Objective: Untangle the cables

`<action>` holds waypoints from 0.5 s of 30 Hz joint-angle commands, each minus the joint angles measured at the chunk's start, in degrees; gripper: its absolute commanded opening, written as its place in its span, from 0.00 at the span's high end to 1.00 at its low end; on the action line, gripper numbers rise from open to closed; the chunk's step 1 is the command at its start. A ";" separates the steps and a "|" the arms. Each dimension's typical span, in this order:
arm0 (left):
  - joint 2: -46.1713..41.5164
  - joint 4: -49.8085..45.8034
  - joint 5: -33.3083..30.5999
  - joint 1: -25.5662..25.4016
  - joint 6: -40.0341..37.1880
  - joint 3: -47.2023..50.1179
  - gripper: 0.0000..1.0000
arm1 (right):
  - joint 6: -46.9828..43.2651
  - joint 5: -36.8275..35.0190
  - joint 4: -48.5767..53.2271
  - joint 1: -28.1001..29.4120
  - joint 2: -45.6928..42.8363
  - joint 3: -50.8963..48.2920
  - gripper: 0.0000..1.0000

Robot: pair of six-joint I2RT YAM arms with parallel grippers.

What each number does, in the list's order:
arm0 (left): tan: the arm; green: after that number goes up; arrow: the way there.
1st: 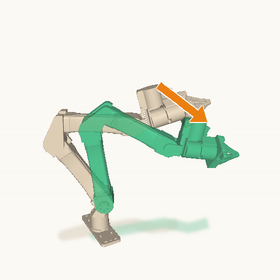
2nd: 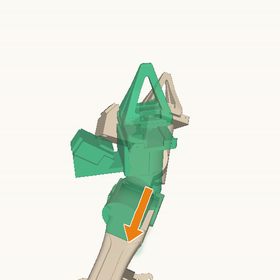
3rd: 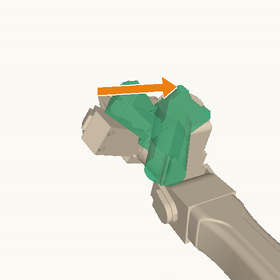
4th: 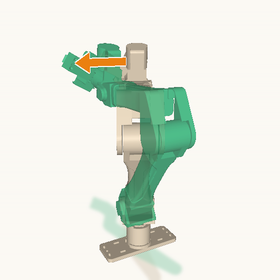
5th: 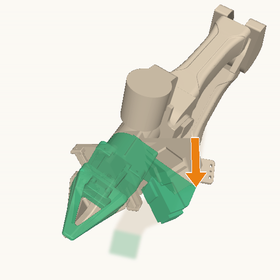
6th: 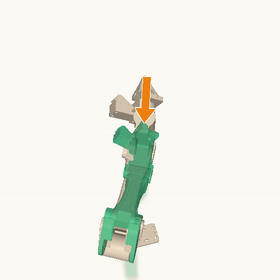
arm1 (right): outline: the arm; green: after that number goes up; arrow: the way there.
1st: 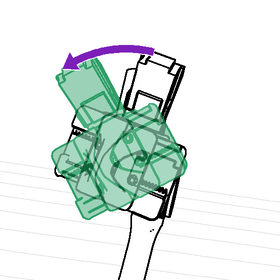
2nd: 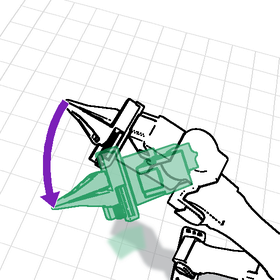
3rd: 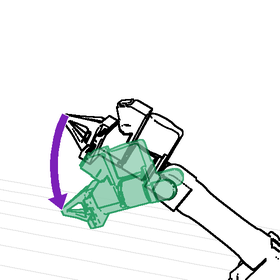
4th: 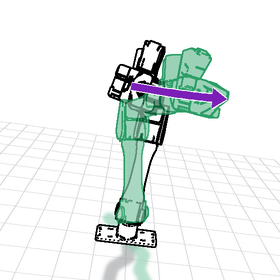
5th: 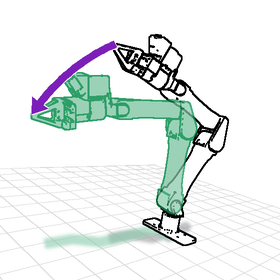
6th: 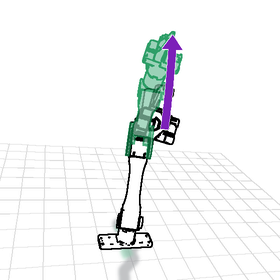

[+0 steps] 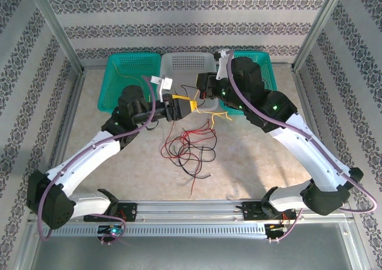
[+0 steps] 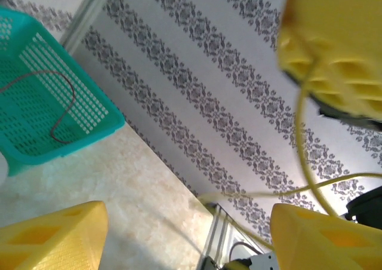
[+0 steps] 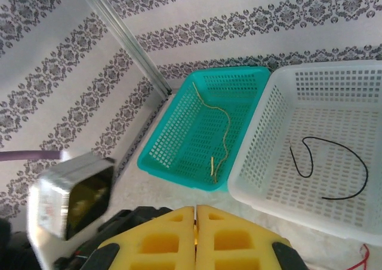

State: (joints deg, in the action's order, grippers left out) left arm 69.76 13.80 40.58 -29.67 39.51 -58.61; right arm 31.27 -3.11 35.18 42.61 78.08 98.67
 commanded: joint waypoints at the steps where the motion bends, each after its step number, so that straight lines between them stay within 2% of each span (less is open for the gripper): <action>1: -5.33 -0.30 -2.31 3.74 0.43 1.85 0.23 | 1.85 2.61 -3.09 -1.24 0.49 0.39 1.00; 3: -6.99 -0.27 -2.02 6.30 2.68 3.58 0.20 | 2.23 3.22 -3.10 -1.67 0.58 0.21 1.00; 6: -7.45 3.75 3.04 7.34 4.76 4.15 0.16 | 2.87 4.39 -3.42 -1.96 0.49 -0.60 1.00; 12: -3.60 7.03 7.80 7.20 6.74 1.47 0.17 | 4.62 7.09 -5.18 -2.00 0.40 -2.64 1.00; 15: -0.08 11.20 11.98 7.02 10.11 0.19 0.22 | 5.21 8.15 -5.62 -1.92 0.47 -3.18 1.00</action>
State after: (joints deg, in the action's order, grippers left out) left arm 67.55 17.87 46.89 -22.63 45.95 -56.12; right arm 34.83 2.72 32.10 40.97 78.43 96.12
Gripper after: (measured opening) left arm 0.789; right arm 0.058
